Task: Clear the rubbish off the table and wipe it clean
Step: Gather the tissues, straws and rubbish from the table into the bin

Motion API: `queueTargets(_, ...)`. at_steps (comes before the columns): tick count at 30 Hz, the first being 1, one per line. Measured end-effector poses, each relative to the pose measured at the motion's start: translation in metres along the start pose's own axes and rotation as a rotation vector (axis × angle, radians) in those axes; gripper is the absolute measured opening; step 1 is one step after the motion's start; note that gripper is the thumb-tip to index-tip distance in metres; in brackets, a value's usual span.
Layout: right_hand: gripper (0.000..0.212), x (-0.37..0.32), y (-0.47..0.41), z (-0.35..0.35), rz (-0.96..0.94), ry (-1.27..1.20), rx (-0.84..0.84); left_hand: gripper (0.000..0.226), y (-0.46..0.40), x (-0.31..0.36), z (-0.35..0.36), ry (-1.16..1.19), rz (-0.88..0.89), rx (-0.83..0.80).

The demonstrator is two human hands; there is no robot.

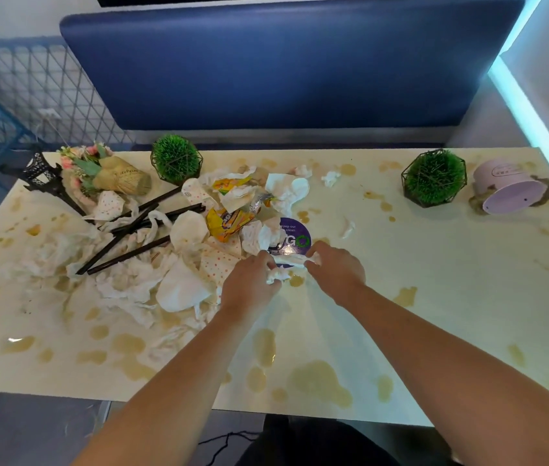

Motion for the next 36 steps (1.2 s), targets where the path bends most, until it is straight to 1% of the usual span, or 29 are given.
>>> queueTargets(5, 0.033, 0.007, -0.01, 0.013, -0.047, 0.133, -0.09, 0.024, -0.006, -0.003, -0.012, 0.016, -0.144, 0.034)
queueTargets(7, 0.033, 0.012, -0.011, 0.018, -0.037, 0.187, -0.109, 0.022, -0.009, -0.004, -0.014, 0.044, -0.187, 0.043)
queueTargets(11, 0.021, 0.016, -0.014, 0.023, -0.047, 0.222, -0.026, 0.026, -0.015, -0.004, -0.019, 0.119, -0.243, 0.025)
queueTargets(13, 0.018, 0.017, -0.016, 0.024, -0.03, 0.211, -0.003, 0.028, -0.018, -0.003, -0.022, 0.153, -0.274, 0.03)
queueTargets(15, 0.018, 0.017, -0.018, 0.024, 0.014, 0.115, 0.004, 0.026, -0.02, -0.002, -0.025, 0.199, -0.3, 0.048)
queueTargets(18, 0.02, 0.013, -0.019, 0.017, 0.108, -0.205, 0.025, 0.024, -0.023, 0.0, -0.029, 0.295, -0.3, 0.085)
queueTargets(20, 0.024, 0.008, -0.019, 0.011, 0.142, -0.404, 0.041, 0.027, -0.025, -0.001, -0.029, 0.362, -0.272, 0.098)
queueTargets(22, 0.023, 0.004, -0.021, 0.006, 0.162, -0.571, 0.054, 0.027, -0.028, -0.001, -0.03, 0.407, -0.236, 0.104)
queueTargets(25, 0.029, -0.001, -0.024, -0.002, 0.198, -0.753, 0.081, 0.025, -0.031, 0.002, -0.032, 0.434, -0.192, 0.105)
queueTargets(26, 0.029, -0.002, -0.024, -0.006, 0.212, -0.796, 0.088, 0.024, -0.031, 0.003, -0.032, 0.446, -0.182, 0.106)
queueTargets(28, 0.023, -0.002, -0.02, -0.014, 0.22, -0.878, 0.101, 0.024, -0.032, 0.007, -0.031, 0.491, -0.19, 0.09)
queueTargets(31, 0.015, 0.002, -0.01, -0.025, 0.253, -0.976, 0.135, 0.029, -0.033, 0.016, -0.029, 0.617, -0.222, 0.026)
queueTargets(34, 0.016, 0.009, 0.006, -0.036, 0.257, -0.997, 0.199, 0.03, -0.032, 0.03, -0.026, 0.657, -0.169, -0.024)
queueTargets(36, 0.014, 0.015, 0.019, -0.041, 0.277, -1.059, 0.251, 0.03, -0.031, 0.041, -0.022, 0.659, -0.109, -0.05)
Point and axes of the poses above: each hand's wrist, its own y-axis away from the middle knuckle, its own z-axis out of the palm, x = y × z, the point moved 2 cm from there along -y, towards the middle knuckle, and after that the axes turned 1 degree about -y, right-handed, at the moved point
